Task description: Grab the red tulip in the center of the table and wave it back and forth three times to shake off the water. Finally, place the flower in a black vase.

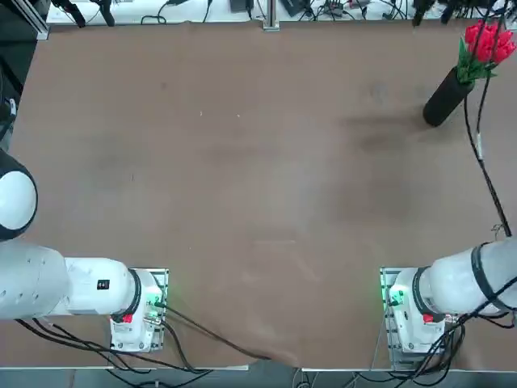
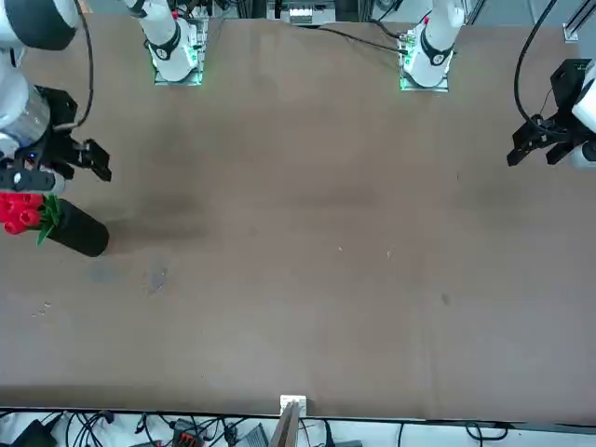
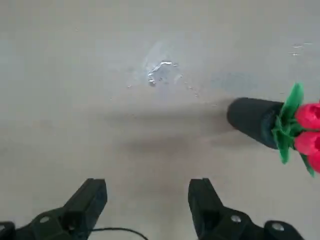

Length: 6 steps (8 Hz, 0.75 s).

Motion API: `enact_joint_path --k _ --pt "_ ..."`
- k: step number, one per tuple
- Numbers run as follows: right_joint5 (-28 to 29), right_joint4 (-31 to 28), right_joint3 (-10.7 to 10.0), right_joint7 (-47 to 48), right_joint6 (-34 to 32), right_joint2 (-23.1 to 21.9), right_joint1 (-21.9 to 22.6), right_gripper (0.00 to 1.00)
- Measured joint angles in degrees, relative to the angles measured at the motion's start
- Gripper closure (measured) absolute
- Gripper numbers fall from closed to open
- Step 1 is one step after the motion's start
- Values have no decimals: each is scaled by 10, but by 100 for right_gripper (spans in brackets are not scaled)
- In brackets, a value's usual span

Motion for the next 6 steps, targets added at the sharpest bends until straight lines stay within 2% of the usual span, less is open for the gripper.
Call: enact_joint_path --k 1,3,4,6 --pt "26 25 -8 -40 -20 9 -6 0" --pt "36 34 -12 -71 -24 14 -22 0" --pt "33 24 -13 -68 -19 8 -24 0" --pt "5 -52 -13 -64 18 -37 -26 0"
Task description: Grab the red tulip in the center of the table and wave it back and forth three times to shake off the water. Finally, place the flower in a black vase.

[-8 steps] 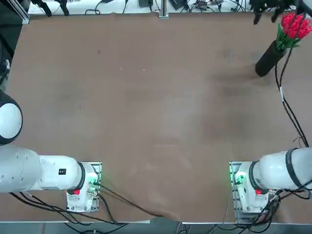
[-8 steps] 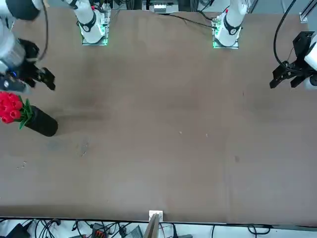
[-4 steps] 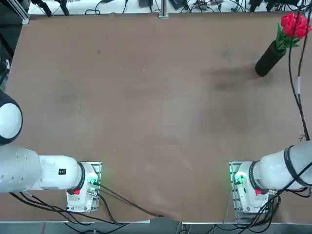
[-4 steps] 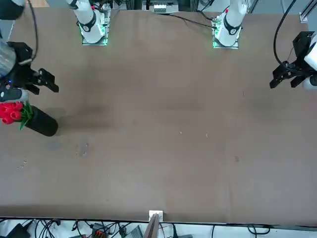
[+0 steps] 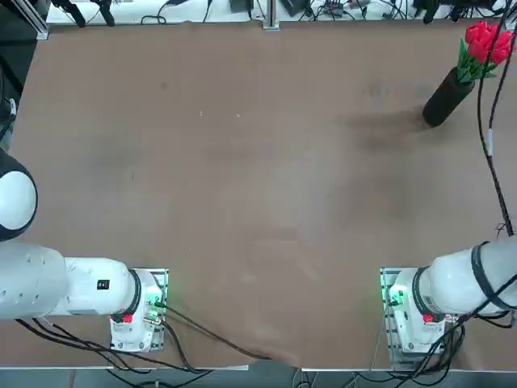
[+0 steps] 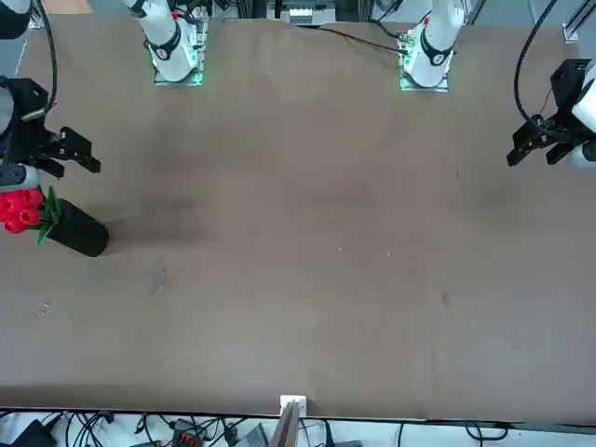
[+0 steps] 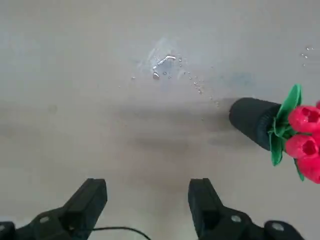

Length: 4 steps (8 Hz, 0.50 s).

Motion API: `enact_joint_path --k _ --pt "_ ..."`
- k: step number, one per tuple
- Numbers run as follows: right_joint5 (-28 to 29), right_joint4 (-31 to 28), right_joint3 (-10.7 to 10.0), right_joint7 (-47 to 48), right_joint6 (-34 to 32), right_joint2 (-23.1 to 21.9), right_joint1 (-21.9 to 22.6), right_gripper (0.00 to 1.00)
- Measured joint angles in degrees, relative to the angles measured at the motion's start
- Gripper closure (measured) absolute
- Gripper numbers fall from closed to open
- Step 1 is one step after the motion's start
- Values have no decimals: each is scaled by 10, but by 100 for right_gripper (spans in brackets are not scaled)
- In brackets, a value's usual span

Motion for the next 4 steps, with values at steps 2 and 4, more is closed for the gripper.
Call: enact_joint_path --k 2,4 --pt "-11 -74 3 2 38 -46 5 0" --pt "-11 -91 3 3 44 -59 6 0"
